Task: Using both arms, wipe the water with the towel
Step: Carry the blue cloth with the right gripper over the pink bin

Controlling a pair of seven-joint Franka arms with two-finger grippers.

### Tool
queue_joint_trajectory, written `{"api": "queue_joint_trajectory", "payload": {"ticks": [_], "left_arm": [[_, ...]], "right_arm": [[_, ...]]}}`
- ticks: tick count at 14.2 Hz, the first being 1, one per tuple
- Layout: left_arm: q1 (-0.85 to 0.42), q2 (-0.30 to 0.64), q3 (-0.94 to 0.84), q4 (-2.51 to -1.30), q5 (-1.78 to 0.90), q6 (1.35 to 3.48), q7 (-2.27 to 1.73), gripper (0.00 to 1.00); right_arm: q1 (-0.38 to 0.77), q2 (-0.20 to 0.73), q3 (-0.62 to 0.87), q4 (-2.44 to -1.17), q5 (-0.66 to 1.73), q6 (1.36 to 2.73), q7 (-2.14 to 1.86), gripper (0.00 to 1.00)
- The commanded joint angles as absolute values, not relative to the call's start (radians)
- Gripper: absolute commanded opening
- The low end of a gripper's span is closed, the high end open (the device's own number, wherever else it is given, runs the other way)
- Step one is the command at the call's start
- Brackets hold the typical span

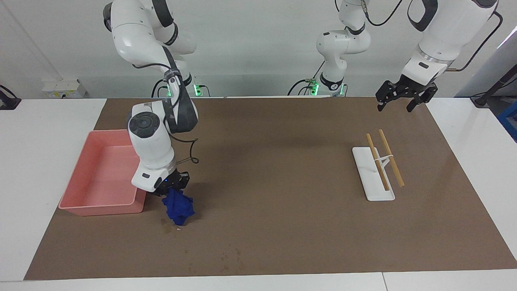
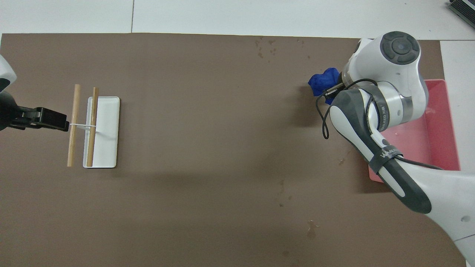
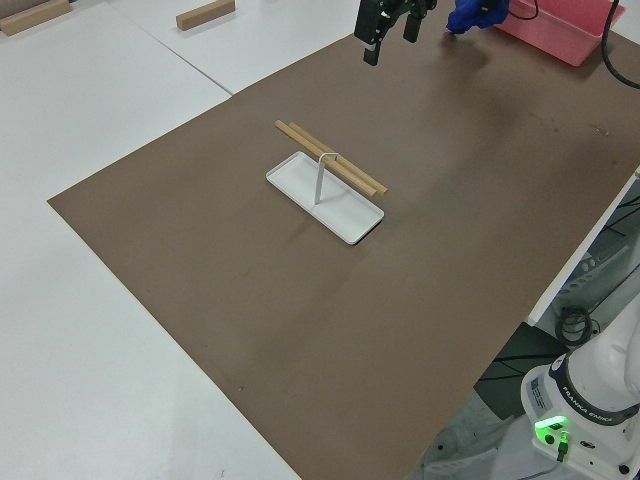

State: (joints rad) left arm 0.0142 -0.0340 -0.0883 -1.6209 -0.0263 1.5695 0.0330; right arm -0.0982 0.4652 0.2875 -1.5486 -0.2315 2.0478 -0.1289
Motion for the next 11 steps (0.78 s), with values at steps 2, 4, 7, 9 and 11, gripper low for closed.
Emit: {"api": "queue_joint_trajectory", "payload": {"ticks": [2, 4, 7, 9, 11], "left_arm": [[0.029, -0.038, -0.098, -1.621, -0.038, 1.557, 0.037, 1.00], [0.029, -0.038, -0.098, -1.621, -0.040, 1.559, 0.037, 1.00], [0.029, -0.038, -0.098, -1.621, -0.040, 1.557, 0.037, 1.00], [0.029, -0.040, -0.098, -1.621, -0.040, 1.557, 0.037, 1.00], [0.029, -0.038, -0.098, -1.621, -0.038, 1.557, 0.037, 1.00]], "right_arm": [[-0.130, 0.457, 0.307, -1.545, -0.206, 2.028, -0.173, 0.00], [-0.136, 0.450, 0.307, -1.537, -0.207, 1.996, -0.190, 0.00], [-0.162, 0.405, 0.307, -1.496, -0.204, 1.863, -0.247, 0.00], [-0.175, 0.346, 0.307, -1.488, -0.181, 1.800, -0.281, 0.00], [-0.184, 0.278, 0.307, -1.488, -0.179, 1.720, -0.308, 0.00]]}}
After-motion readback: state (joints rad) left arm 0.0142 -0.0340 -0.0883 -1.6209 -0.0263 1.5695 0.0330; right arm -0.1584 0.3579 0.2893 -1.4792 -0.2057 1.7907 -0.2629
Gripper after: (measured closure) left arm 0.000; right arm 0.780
